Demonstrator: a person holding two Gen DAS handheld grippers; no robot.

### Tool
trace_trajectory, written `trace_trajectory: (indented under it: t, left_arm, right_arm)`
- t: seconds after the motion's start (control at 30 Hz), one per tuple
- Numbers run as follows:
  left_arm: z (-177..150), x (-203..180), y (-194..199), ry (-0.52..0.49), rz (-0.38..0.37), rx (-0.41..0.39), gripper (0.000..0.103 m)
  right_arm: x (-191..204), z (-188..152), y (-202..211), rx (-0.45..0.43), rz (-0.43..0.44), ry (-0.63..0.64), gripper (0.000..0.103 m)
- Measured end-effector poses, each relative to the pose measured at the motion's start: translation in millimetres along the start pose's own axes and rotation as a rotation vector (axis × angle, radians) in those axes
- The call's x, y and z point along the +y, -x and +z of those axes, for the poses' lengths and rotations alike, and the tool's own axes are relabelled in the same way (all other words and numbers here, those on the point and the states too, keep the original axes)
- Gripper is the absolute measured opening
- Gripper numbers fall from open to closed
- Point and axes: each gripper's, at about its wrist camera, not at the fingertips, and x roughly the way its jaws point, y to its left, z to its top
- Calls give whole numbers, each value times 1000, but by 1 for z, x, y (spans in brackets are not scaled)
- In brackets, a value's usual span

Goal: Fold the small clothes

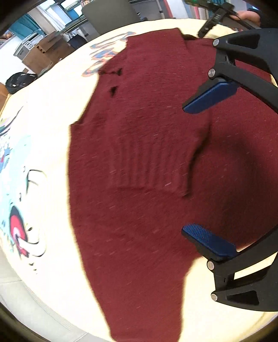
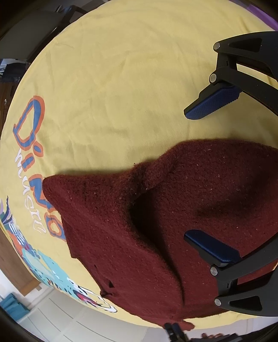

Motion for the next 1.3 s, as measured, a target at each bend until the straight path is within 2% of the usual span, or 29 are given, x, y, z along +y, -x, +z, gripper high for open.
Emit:
trace_trajectory:
  t: [0.13,0.33,0.4,0.47,0.53,0.6,0.7,0.77,0.83,0.93,1.07,1.17,1.2,1.23,1.27,1.3]
  left_arm:
    - [25,2,-7,-2,17,-1,102]
    - [39,4,-56,24,5,116,101]
    - [37,-2,-65,2,60,117,96]
    - [33,-11,-67,-56,87,101,75]
    - [30,-22,-61,-123,94,71,33]
    - [30,-26,-54,-144,61,74,12]
    - [34,-29,-41,-161,55,36,10]
    - [36,-26,-23,-163,70,-37,10]
    - [39,-23,-9,-153,85,-92,10]
    - [43,-20,-2,-148,91,-118,10]
    - [35,-3,-3,-140,113,-106,10]
    - [33,0,-17,-112,107,-89,10]
    - [39,-4,-22,-110,106,-82,10]
    - [38,-3,-22,-109,103,-76,10]
    - [37,-2,-23,-109,98,-71,10]
    - [37,-2,-22,-112,94,-70,10]
  right_arm:
    - [2,0,2,-2,-5,6,103]
    - [3,0,2,6,-17,16,103]
    - [3,0,1,11,-25,18,103]
    - [2,1,0,16,-32,17,103]
    - [1,2,-1,17,-38,15,103]
    - [-1,5,1,8,-44,9,103]
    - [-2,14,6,-3,-17,-15,103]
    - [-3,24,11,-10,63,-48,103]
    - [-1,40,14,-24,99,-56,103]
    - [3,71,3,-27,78,-50,103]
    - [14,106,-34,44,69,-33,103]
    - [22,116,-65,121,-22,5,100]
    - [23,116,-70,129,-29,5,91]
    - [24,116,-71,125,-35,7,73]
    - [25,117,-68,112,-35,6,41]
    - [24,117,-62,94,-10,-3,24]
